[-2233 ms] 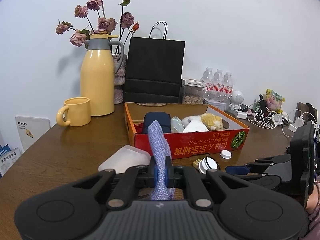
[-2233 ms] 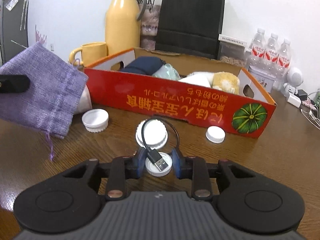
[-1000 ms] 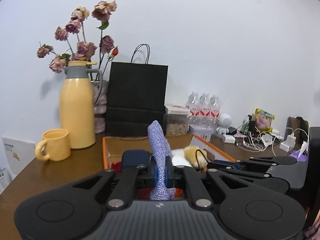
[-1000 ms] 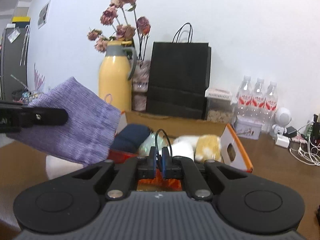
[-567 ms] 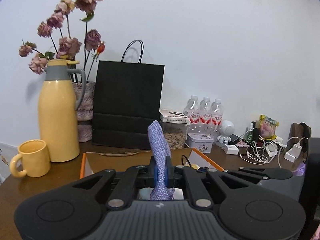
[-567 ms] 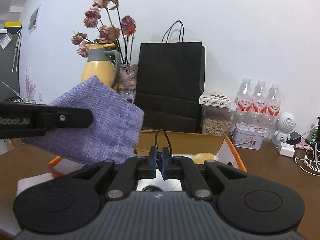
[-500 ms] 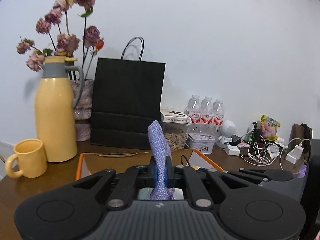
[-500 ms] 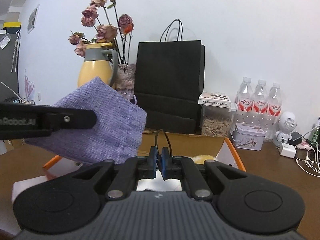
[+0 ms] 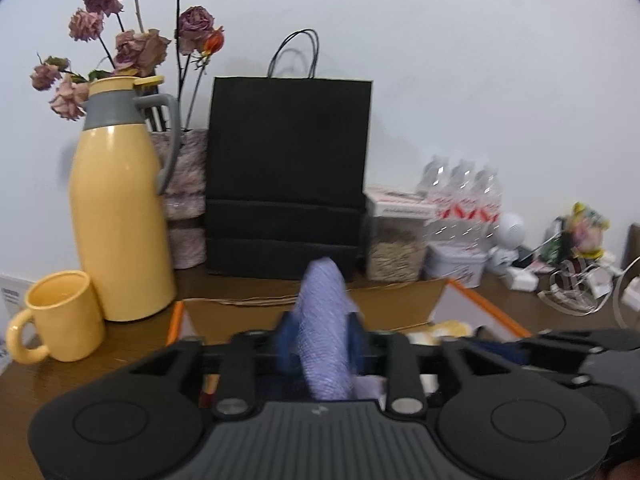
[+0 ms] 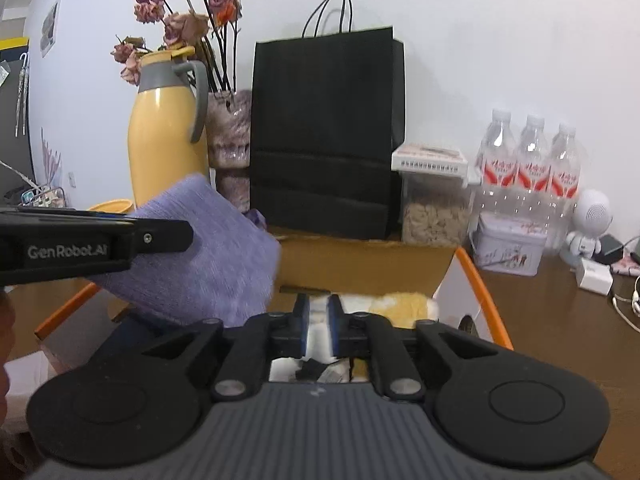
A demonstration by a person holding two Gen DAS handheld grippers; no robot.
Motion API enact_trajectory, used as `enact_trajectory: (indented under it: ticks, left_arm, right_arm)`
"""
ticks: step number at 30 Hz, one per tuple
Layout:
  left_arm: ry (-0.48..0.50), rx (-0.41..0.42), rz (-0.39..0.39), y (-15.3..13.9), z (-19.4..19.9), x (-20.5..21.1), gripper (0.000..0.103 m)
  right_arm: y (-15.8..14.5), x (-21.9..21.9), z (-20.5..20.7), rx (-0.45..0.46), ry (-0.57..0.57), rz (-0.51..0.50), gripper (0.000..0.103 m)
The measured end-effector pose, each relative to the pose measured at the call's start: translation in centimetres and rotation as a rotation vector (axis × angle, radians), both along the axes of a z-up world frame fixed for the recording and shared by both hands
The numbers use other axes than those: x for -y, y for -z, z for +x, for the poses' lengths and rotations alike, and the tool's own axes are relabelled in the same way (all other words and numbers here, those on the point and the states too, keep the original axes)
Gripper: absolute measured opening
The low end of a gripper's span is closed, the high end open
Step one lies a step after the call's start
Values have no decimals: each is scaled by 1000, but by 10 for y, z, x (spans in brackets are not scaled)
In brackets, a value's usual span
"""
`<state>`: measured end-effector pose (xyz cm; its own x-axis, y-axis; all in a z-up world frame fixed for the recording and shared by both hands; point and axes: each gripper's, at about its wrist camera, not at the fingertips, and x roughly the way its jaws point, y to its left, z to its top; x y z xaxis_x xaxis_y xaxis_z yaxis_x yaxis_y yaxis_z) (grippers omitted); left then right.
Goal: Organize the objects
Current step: 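Carry the pouch and charger into the box and open both tools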
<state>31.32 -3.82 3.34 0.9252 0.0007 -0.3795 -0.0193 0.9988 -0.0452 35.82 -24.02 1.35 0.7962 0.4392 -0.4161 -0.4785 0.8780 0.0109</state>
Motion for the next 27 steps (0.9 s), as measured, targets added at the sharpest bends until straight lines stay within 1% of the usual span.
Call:
enact_trajectory:
  ticks: [1,2,3,4,5,8,13,18,22,27]
  left_arm:
    - [-10,-5,6,2,1,-1,63]
    - [-20,-7,7,2,1,-2,84]
    - [-32,-3,9,3,1,-3,92]
    - [-46,8,13,3,0,-4,100]
    - [-60,17,20,3,-1,-4,103]
    - [-77,19,27,2,-2,-5,103]
    - [-71,12,35,2,-3,-2,103]
    - [-69,27,38,-2,-9,-1,103]
    - [-60,37,29,-9,-20,-1,103]
    - [-56,45,16,-14,-37,-4,103]
  right_arm:
    - [0,1,0,-6,5,-2,57]
    - [0,2,0,-7,13,-3,83]
    - [1,2,-1,-1,15,-7,88]
    - [1,2,-3,4,11,-11,90]
    - [0,3,-3,5,14,-14,103]
    - [-1,3,-4,21,29,-13,103]
    - [-1,3,-5,23,37,-18,103]
    - [-4,3,-8,33,47,-18,103]
    - [-8,1,-17,56,61,-38,103]
    - [-13,1,-34,72,53,-34,103]
